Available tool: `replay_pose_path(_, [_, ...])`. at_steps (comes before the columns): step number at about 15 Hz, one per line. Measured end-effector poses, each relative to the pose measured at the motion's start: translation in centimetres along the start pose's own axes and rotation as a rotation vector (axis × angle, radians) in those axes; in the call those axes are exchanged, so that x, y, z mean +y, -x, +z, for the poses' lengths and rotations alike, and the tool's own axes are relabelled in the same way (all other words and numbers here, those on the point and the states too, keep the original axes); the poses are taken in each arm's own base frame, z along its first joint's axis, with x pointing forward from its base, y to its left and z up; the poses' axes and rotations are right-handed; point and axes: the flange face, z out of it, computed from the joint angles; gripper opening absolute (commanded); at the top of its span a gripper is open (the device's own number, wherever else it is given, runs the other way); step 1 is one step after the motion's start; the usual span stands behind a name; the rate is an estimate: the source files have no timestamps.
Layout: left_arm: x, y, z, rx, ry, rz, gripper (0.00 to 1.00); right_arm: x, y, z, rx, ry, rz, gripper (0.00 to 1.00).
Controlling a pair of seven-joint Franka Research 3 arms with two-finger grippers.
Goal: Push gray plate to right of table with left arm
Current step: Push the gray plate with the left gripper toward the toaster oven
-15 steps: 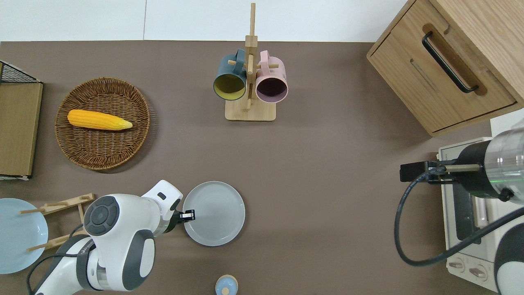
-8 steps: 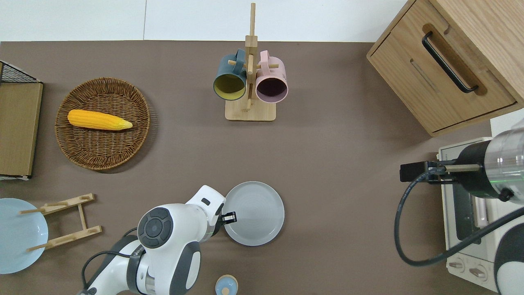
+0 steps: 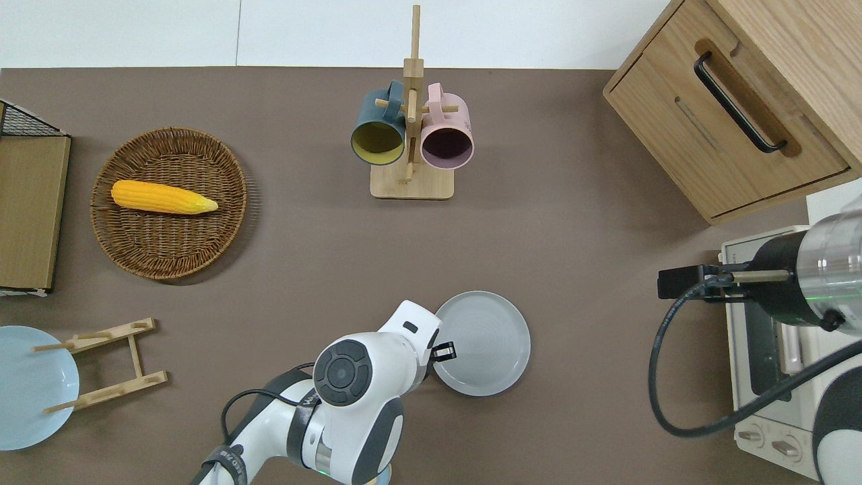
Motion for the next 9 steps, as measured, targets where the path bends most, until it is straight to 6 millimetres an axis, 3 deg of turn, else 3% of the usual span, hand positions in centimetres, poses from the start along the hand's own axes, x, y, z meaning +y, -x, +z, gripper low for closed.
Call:
replay_pose_path(4, [3.8,1.5,1.5,-0.003,0.028,-0.015,0.0,0.0,0.0,0.0,0.0,0.0,0.0,0.996])
replay_pose_path(9, [6.5,2.4,2.6,-0.014,0.052,-0.024,0.04,0.0,0.0,0.0,0.0,0.0,0.0,0.996])
